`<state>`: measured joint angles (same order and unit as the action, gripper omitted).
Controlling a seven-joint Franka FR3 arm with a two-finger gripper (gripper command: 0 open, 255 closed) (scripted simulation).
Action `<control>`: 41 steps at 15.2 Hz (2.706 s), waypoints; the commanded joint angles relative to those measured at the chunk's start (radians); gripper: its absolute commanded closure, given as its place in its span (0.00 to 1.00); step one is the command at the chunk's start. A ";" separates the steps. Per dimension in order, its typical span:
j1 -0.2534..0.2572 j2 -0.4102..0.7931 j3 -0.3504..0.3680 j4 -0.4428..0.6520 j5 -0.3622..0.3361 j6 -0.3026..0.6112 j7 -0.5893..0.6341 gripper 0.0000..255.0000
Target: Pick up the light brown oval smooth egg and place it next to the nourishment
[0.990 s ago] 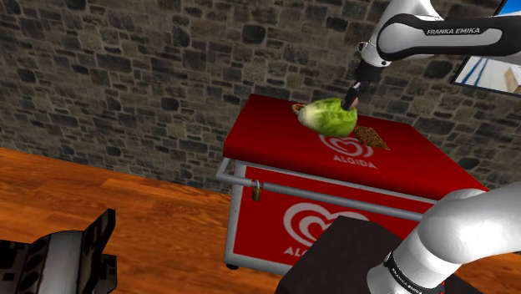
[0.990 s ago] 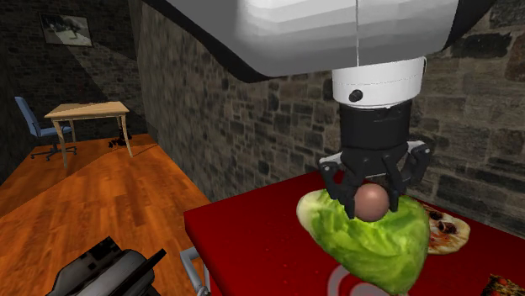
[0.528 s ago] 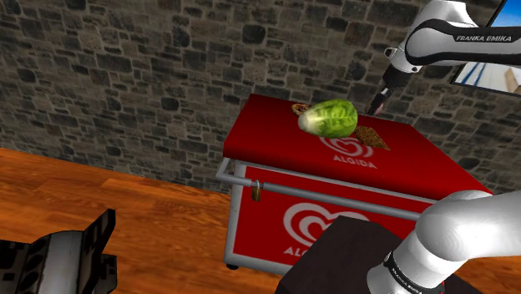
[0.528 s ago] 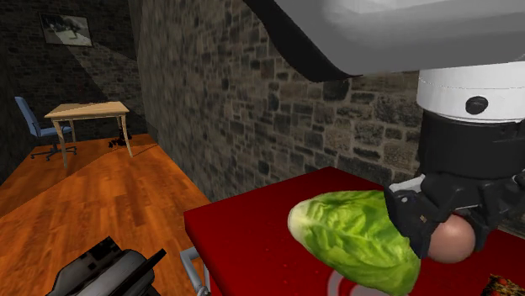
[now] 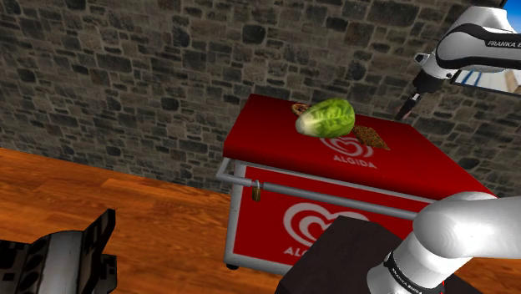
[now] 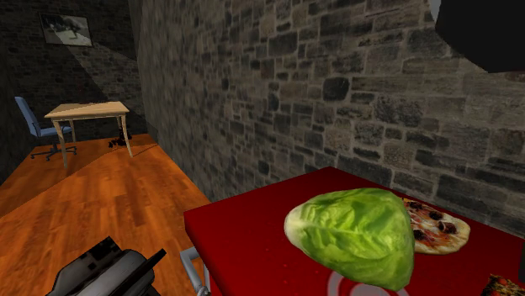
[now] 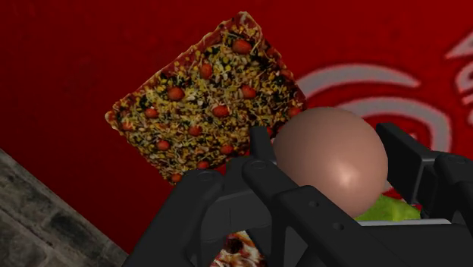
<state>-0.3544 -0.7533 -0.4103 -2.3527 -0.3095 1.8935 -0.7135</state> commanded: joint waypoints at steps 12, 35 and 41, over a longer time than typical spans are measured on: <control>-0.042 -0.022 -0.109 -0.121 -0.065 0.118 -0.076 1.00; -0.062 0.014 -0.175 -0.284 -0.121 0.317 -0.066 0.00; -0.065 -0.008 -0.159 -0.266 -0.114 0.276 -0.067 0.00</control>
<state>-0.4193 -0.7536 -0.5763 -2.6304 -0.4275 2.1901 -0.7797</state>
